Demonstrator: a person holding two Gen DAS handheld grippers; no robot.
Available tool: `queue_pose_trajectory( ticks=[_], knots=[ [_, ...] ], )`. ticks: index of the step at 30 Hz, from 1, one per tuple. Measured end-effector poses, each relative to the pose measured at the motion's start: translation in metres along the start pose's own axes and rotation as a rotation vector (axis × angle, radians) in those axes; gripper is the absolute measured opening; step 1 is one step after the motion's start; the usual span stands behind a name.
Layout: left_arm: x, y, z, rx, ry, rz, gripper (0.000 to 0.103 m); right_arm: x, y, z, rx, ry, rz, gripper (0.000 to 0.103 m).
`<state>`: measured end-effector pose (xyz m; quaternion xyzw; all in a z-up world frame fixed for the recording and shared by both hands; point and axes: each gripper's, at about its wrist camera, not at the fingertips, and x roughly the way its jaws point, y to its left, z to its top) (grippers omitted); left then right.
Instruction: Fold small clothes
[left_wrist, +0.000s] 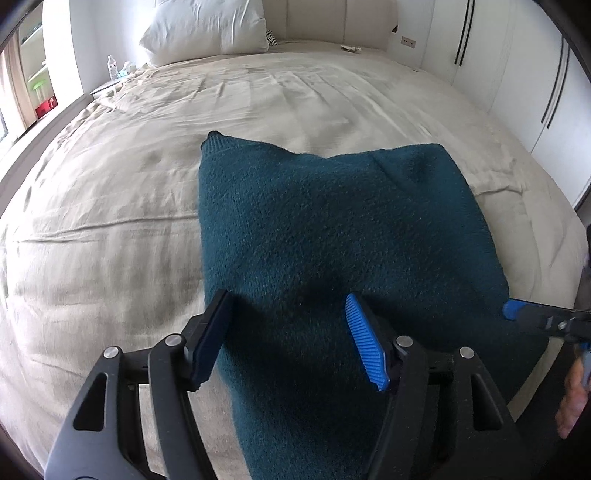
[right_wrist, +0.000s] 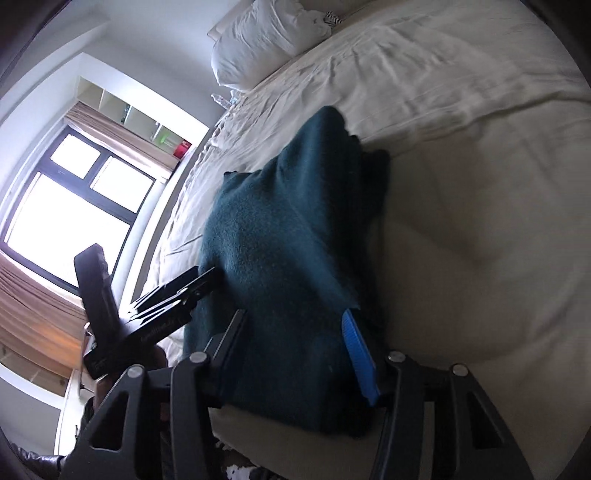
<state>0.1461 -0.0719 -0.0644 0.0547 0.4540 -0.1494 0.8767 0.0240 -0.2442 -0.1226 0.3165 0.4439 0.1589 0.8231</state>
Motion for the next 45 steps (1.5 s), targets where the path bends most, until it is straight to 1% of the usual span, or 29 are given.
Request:
queue_pose_trajectory(
  ticks=[1,2,3,7,10,12,14,17,18,20,21,23,25,26,27,29,30,31,32,33,34,35,36,38,40,42,43,44,45],
  knots=[
    [0.0,0.0,0.0,0.0,0.001,0.002,0.063,-0.008,-0.002,0.0,0.013,-0.007,0.006,0.055],
    [0.0,0.001,0.0,-0.004,0.003,0.003,0.063,-0.017,-0.003,0.0,0.023,-0.023,-0.02,0.061],
    [0.0,0.002,0.001,-0.012,0.006,-0.001,0.063,-0.026,-0.003,0.001,0.021,-0.046,-0.05,0.061],
    [0.003,0.003,0.003,-0.023,0.014,0.008,0.067,-0.046,0.021,0.029,-0.02,-0.135,0.009,0.063],
    [0.004,0.002,0.004,-0.032,0.017,0.014,0.068,-0.046,0.041,0.047,-0.057,-0.164,0.072,0.068],
    [0.005,0.003,0.006,-0.036,0.021,0.015,0.07,-0.031,0.052,0.056,-0.08,-0.151,0.1,0.07],
    [0.006,0.005,0.007,-0.047,0.027,0.015,0.074,-0.008,0.057,0.067,-0.08,-0.125,0.09,0.07],
    [0.01,0.012,0.006,-0.08,0.034,0.0,0.081,0.025,0.049,0.07,-0.049,-0.082,0.082,0.07],
    [0.011,0.015,0.006,-0.094,0.037,-0.009,0.082,0.035,0.041,0.068,-0.035,-0.063,0.061,0.07],
    [0.013,0.021,0.005,-0.129,0.045,-0.046,0.082,0.044,0.028,0.062,-0.025,-0.04,0.009,0.068],
    [0.013,0.023,0.005,-0.144,0.048,-0.063,0.082,0.047,0.022,0.057,-0.028,-0.039,0.006,0.066],
    [0.007,0.024,0.005,-0.148,0.029,-0.057,0.083,0.041,0.017,0.05,-0.036,-0.057,0.03,0.066],
    [-0.005,0.024,0.005,-0.147,-0.018,-0.035,0.082,0.032,0.017,0.046,-0.039,-0.07,0.026,0.066],
    [-0.02,0.024,0.005,-0.137,-0.074,-0.002,0.082,0.026,0.019,0.044,-0.047,-0.079,0.013,0.067],
    [-0.031,0.023,0.006,-0.119,-0.121,0.032,0.082,0.016,0.022,0.042,-0.067,-0.103,-0.038,0.068],
    [-0.063,0.018,0.007,-0.058,-0.248,0.137,0.083,0.001,0.031,0.041,-0.103,-0.14,-0.134,0.073],
    [-0.082,0.012,0.008,-0.018,-0.324,0.202,0.083,-0.01,0.037,0.038,-0.133,-0.174,-0.18,0.073],
    [-0.097,0.009,0.008,0.006,-0.376,0.256,0.09,-0.022,0.046,0.036,-0.171,-0.216,-0.23,0.074],
    [-0.113,0.005,0.008,0.023,-0.43,0.316,0.101,-0.036,0.059,0.031,-0.219,-0.267,-0.281,0.079],
    [-0.133,0.001,0.007,0.032,-0.495,0.373,0.103,-0.049,0.073,0.027,-0.273,-0.318,-0.317,0.089],
    [-0.15,-0.003,0.004,0.035,-0.555,0.419,0.103,-0.058,0.085,0.022,-0.315,-0.359,-0.34,0.095],
    [-0.163,-0.004,0.002,0.039,-0.598,0.451,0.103,-0.071,0.101,0.015,-0.375,-0.421,-0.373,0.103],
    [-0.181,-0.008,-0.002,0.043,-0.649,0.488,0.103,-0.08,0.113,0.01,-0.419,-0.47,-0.397,0.103],
    [-0.205,-0.013,-0.008,0.039,-0.695,0.488,0.103,-0.095,0.139,-0.001,-0.524,-0.552,-0.446,0.103],
    [-0.225,-0.012,-0.008,0.01,-0.669,0.409,0.103,-0.105,0.16,-0.008,-0.594,-0.571,-0.491,0.103],
    [-0.234,-0.008,-0.006,-0.04,-0.617,0.357,0.103,-0.113,0.174,-0.014,-0.591,-0.586,-0.53,0.103],
    [-0.235,-0.003,-0.005,-0.07,-0.575,0.327,0.103,-0.118,0.178,-0.016,-0.587,-0.591,-0.529,0.103],
    [-0.233,0.003,-0.002,-0.107,-0.508,0.287,0.103,-0.122,0.182,-0.018,-0.581,-0.576,-0.514,0.103],
    [-0.231,0.006,0.0,-0.129,-0.464,0.269,0.103,-0.124,0.184,-0.019,-0.57,-0.552,-0.498,0.103]
  ],
)
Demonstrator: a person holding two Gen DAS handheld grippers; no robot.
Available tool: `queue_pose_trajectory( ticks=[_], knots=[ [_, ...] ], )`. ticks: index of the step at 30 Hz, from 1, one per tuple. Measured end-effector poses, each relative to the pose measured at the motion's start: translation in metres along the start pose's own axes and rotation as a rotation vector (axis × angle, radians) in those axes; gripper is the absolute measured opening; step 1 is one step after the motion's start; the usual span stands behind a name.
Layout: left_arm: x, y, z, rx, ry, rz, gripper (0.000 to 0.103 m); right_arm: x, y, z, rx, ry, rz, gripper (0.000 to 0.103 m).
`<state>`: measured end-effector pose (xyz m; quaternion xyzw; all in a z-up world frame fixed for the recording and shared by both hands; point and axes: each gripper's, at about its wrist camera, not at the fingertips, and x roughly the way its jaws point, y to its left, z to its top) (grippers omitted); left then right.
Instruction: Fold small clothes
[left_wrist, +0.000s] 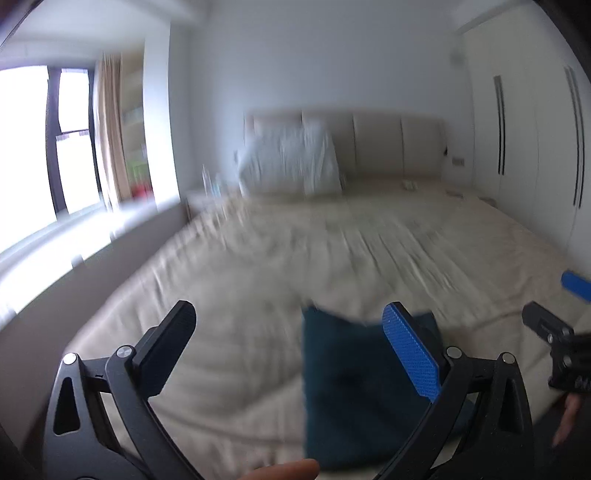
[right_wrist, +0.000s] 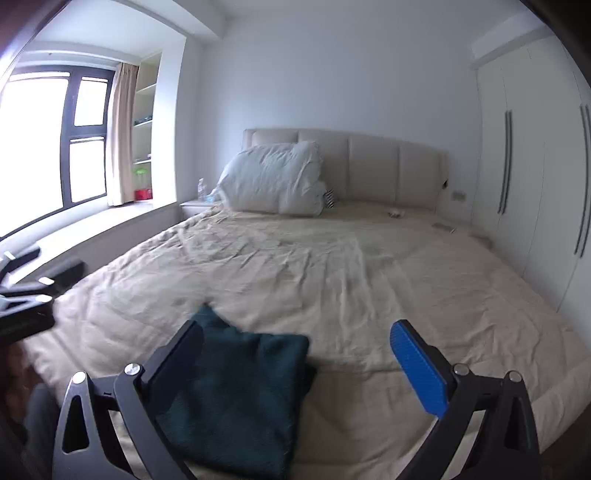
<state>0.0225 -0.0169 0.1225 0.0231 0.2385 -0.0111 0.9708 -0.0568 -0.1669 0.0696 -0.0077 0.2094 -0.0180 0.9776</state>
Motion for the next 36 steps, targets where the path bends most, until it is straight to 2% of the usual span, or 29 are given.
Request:
queue_pose_trajectory(
  ticks=[2,4,7,9,11,16,23,36],
  knots=[
    [0.013,0.004,-0.004,-0.025,0.077,0.012,0.103,-0.004,0.001,-0.001,0.022,0.063,0.016,0.103],
    [0.032,0.006,-0.016,-0.014,0.183,0.049,0.103,-0.005,0.005,-0.004,0.033,0.113,-0.019,0.103],
    [0.055,0.005,-0.039,0.013,0.335,0.03,0.103,0.001,0.012,-0.013,0.026,0.172,-0.062,0.103],
    [0.063,0.003,-0.059,0.009,0.401,0.025,0.103,0.01,0.015,-0.021,0.044,0.227,-0.06,0.103],
    [0.069,0.003,-0.073,0.001,0.433,0.012,0.103,0.018,0.016,-0.028,0.063,0.269,-0.053,0.103],
    [0.083,0.003,-0.087,0.017,0.455,0.016,0.103,0.036,0.015,-0.049,0.12,0.376,-0.048,0.103],
    [0.094,0.006,-0.093,0.009,0.473,0.007,0.103,0.048,0.015,-0.06,0.106,0.443,-0.089,0.103],
    [0.096,0.006,-0.095,-0.007,0.484,-0.031,0.103,0.051,0.013,-0.066,0.126,0.47,-0.096,0.103]
  ],
)
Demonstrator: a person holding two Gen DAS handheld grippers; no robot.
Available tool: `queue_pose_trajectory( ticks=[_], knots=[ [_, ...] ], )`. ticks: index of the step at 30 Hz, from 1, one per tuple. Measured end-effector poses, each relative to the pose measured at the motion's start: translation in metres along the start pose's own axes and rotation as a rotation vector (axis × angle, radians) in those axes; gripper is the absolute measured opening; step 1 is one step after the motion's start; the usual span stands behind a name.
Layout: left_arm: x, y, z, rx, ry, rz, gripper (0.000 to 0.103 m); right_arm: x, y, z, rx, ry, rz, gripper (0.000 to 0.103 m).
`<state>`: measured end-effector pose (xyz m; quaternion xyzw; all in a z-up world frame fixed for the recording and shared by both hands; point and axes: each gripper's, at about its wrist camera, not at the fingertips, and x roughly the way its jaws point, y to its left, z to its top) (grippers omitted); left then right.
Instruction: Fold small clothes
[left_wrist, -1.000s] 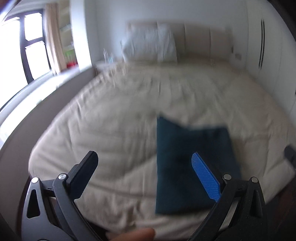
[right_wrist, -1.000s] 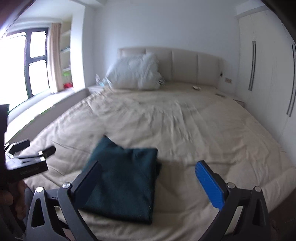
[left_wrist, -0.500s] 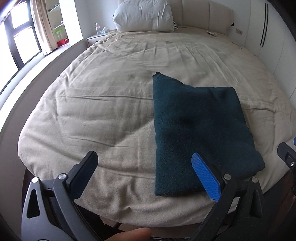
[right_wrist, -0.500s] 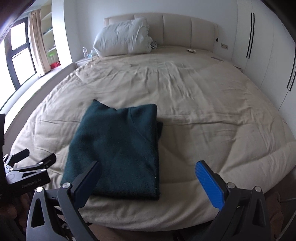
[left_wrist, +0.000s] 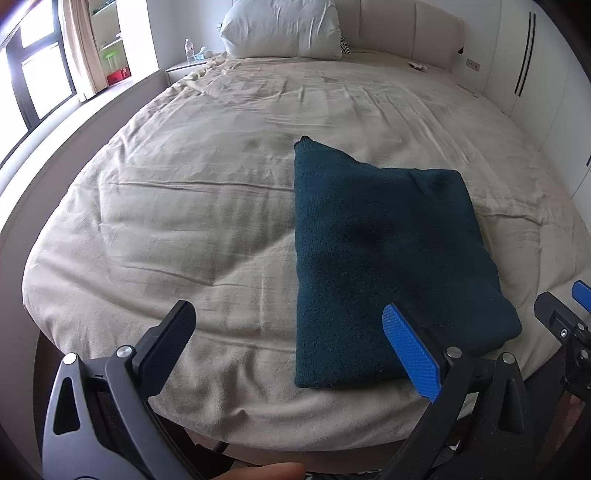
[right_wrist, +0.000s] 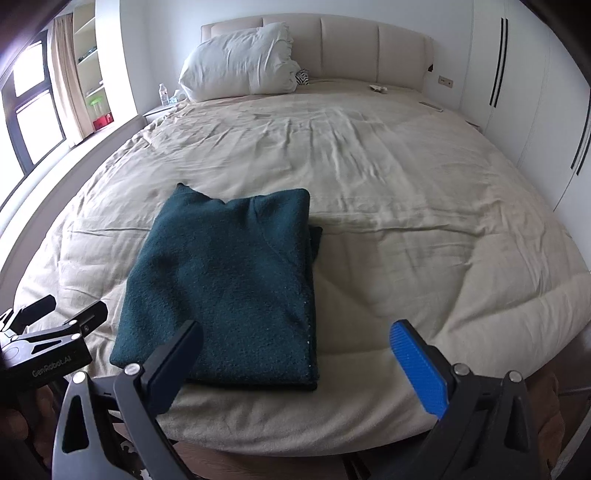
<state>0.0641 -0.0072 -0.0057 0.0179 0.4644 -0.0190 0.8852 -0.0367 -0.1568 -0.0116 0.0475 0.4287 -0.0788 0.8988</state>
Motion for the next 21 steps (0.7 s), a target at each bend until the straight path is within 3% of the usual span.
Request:
queue_pose_trajectory(
  ticks=[21],
  knots=[
    [-0.0017,-0.001,0.0002,0.001,-0.005,0.006,0.103,0.0071,0.001,-0.0031,-0.01,0.034,0.004,0.103]
  ],
)
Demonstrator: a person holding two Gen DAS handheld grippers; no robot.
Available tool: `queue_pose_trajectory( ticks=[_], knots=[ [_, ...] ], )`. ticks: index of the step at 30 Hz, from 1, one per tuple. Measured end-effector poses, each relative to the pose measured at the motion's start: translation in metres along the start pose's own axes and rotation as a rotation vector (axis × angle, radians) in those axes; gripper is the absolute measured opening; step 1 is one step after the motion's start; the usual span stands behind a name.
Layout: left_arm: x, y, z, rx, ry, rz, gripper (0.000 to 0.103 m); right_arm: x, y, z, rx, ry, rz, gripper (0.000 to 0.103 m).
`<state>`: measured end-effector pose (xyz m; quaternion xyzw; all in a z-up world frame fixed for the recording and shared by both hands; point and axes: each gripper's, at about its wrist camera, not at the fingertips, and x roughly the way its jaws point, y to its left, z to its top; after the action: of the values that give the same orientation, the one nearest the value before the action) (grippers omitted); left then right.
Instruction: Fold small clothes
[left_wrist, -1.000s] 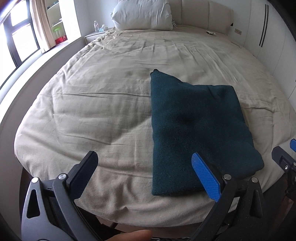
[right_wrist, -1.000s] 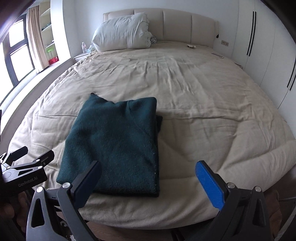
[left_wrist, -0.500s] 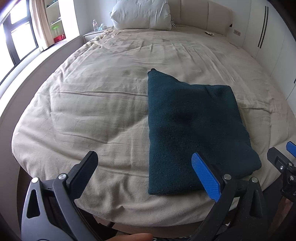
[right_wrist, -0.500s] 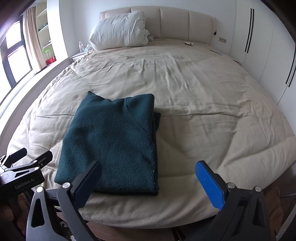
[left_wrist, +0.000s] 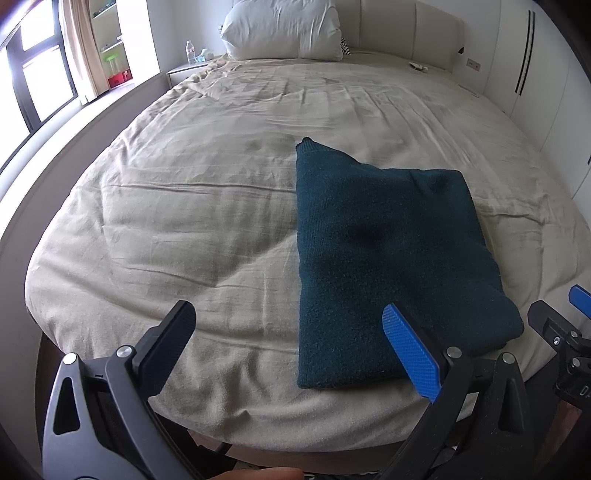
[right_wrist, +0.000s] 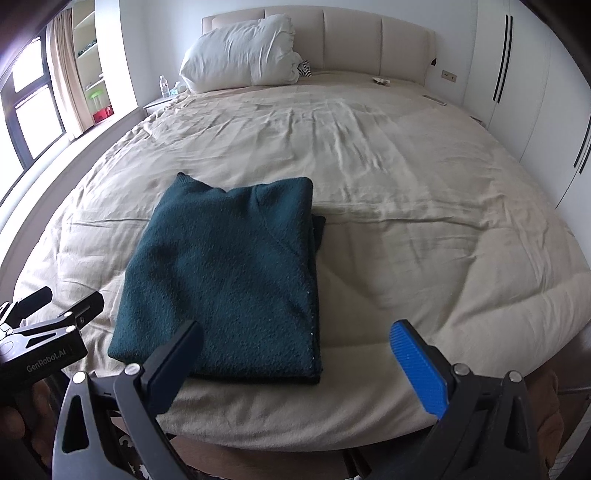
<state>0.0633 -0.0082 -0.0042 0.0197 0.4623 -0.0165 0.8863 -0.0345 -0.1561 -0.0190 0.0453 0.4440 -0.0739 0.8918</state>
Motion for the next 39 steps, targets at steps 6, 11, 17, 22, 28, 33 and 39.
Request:
queue_pose_trajectory(
  ticks=[6,11,17,22,28,33,39],
  knots=[
    [-0.001,0.0011,0.0004,0.002,-0.001,0.005,0.103,0.0001,-0.0001,-0.0004,0.002,0.001,0.001,0.103],
    [-0.0014,0.0016,0.0009,0.006,-0.003,0.009,0.103,0.0002,0.0,-0.0007,0.0,0.001,0.0,0.103],
    [-0.0012,0.001,0.0005,0.003,-0.002,0.009,0.103,0.0004,0.0005,-0.0017,0.001,0.002,0.0,0.103],
    [-0.0009,0.0001,0.0,0.004,-0.003,0.01,0.103,0.0005,0.0003,-0.0018,0.001,0.002,0.0,0.103],
    [-0.0009,0.0,0.0003,0.003,-0.002,0.011,0.103,0.0006,0.0001,-0.0017,0.004,0.002,0.003,0.103],
    [-0.0008,-0.0003,0.0,0.003,-0.003,0.011,0.103,0.0012,0.0001,-0.0022,0.002,0.004,0.002,0.103],
    [-0.001,-0.0003,0.0001,0.003,-0.003,0.011,0.103,0.0013,-0.0006,-0.0018,0.001,0.004,0.002,0.103]
  ],
)
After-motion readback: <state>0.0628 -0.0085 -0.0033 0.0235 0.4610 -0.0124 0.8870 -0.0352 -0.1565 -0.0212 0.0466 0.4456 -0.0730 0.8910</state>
